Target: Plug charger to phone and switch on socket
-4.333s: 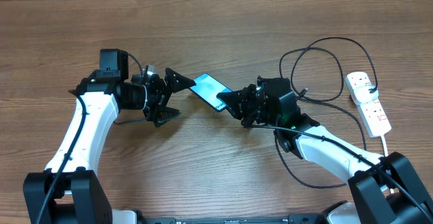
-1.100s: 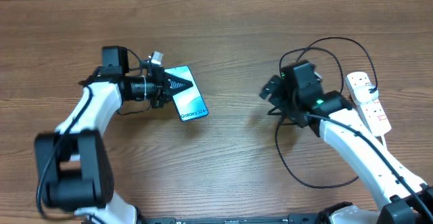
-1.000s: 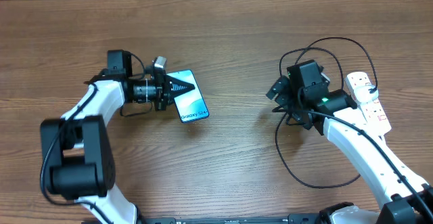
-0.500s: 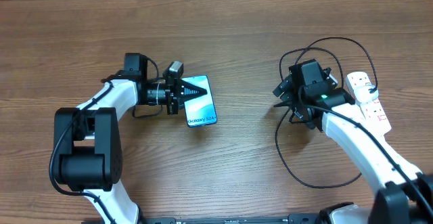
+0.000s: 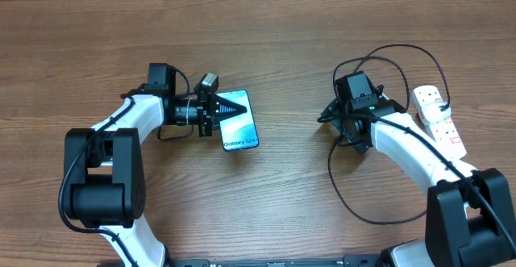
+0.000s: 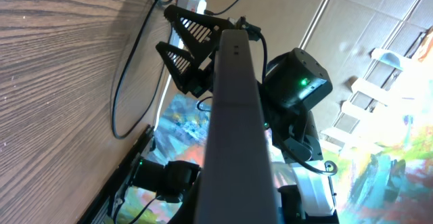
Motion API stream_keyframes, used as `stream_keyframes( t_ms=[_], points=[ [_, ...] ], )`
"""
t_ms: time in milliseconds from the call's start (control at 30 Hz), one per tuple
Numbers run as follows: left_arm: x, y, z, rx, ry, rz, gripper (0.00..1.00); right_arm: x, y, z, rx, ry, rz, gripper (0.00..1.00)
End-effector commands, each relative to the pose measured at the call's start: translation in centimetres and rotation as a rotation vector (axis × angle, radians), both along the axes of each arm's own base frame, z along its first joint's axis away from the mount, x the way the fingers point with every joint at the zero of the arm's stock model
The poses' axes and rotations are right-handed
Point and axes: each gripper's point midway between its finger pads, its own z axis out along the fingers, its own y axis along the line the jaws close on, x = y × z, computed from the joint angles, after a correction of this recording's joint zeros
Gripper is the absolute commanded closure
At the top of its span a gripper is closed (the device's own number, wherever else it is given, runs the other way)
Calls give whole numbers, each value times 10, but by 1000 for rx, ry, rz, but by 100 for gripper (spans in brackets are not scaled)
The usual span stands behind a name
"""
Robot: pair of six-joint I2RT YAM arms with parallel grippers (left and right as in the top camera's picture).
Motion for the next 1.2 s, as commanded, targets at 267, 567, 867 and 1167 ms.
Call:
stream_keyframes(
  t_ms=[267, 567, 867, 1167],
  points=[
    [0, 0, 7, -27, 3, -3, 96, 7, -17, -30, -13, 39, -55, 21],
    [0, 0, 7, -27, 3, -3, 96, 25, -26, -48, -14, 8, -81, 34],
    [0, 0, 7, -26, 3, -3, 96, 18, -22, -51, -9, 41, -46, 78],
    [1, 1, 2, 7, 4, 4, 96, 10, 41, -44, 260, 61, 326, 96]
  ],
)
